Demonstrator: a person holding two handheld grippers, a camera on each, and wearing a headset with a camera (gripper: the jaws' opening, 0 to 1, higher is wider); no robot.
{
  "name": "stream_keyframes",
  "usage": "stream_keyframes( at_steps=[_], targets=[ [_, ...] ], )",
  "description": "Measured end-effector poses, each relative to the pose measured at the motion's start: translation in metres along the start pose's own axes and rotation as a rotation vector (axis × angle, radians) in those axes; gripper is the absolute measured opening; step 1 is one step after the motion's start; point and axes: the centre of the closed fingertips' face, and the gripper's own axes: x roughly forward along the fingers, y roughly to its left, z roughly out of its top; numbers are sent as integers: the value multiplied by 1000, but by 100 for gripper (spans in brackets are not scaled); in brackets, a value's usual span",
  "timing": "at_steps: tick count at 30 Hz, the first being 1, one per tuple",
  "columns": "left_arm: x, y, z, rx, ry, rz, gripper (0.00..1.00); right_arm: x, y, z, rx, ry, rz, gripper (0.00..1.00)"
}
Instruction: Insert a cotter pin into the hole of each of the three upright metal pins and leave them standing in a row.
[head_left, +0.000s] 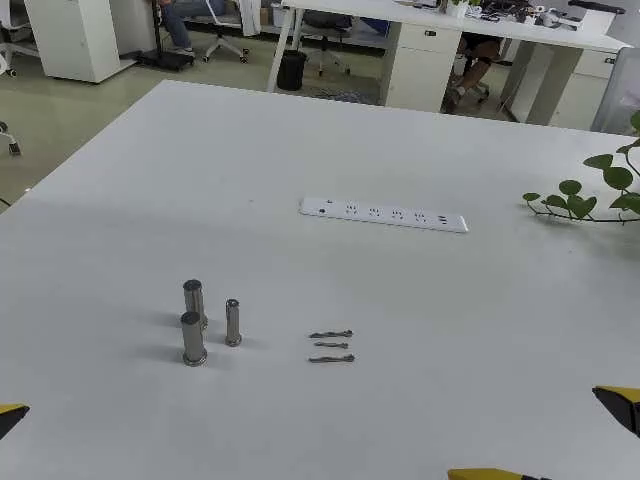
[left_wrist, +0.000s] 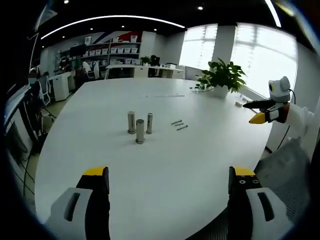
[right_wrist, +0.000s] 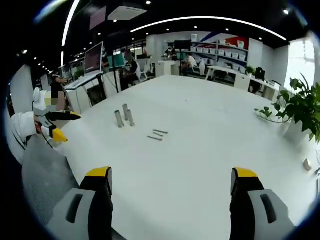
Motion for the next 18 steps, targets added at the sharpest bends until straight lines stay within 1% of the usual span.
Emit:
stream_keyframes(
  at_steps=[2, 6, 9, 13, 18],
  targets=[
    [0, 1, 1, 6, -8, 5, 95, 0, 0, 0, 0, -1, 1, 96],
    [-2, 4, 2, -8, -19, 14, 96, 1, 2, 0, -4, 2, 5, 96],
    [-2, 5, 2, -12, -17, 18, 98, 1, 2, 0, -8, 4, 5, 96],
    [-3, 5, 4, -10, -23, 17, 99, 2, 3, 1, -8, 3, 10, 96],
    [-4, 4, 8, -8, -43, 17, 99, 4, 6, 2, -19, 5, 21, 96]
  ],
)
